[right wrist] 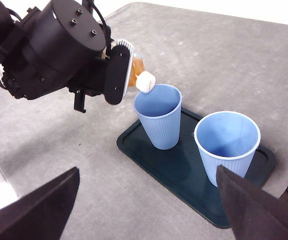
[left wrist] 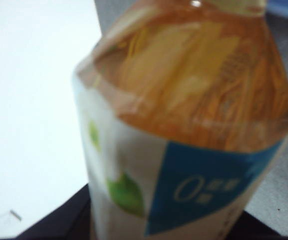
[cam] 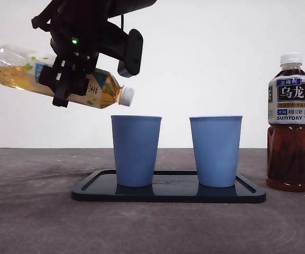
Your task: Pour the drink into the cup
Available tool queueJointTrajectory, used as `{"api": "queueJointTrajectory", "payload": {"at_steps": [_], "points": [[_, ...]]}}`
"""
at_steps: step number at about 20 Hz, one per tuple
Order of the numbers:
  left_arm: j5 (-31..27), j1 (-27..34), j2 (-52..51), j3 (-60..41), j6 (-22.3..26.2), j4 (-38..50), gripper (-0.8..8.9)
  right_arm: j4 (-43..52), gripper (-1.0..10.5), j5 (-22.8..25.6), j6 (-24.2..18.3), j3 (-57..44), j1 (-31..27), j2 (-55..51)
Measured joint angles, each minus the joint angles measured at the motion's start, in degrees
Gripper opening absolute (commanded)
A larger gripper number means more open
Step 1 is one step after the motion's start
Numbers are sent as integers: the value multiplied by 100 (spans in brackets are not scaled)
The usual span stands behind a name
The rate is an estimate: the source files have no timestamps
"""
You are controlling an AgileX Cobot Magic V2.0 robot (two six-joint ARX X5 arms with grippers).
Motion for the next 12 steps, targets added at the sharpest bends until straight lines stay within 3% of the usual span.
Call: {"api": "queueJointTrajectory", "payload": {"at_steps": [2,4,8,12], "points": [[0,11,-35,2,-496,-179,88,0,437,2,0,0,0,0],[356,103,-173,2,-1154,-549,88,0,437,4,0,0,0,0],[2068,542,-758,2,-2962,-1156,88,0,437,4,0,0,0,0],[3447,1093,-990,2,-4247,-1014,88,0,437,4,2,0,0,0]]}}
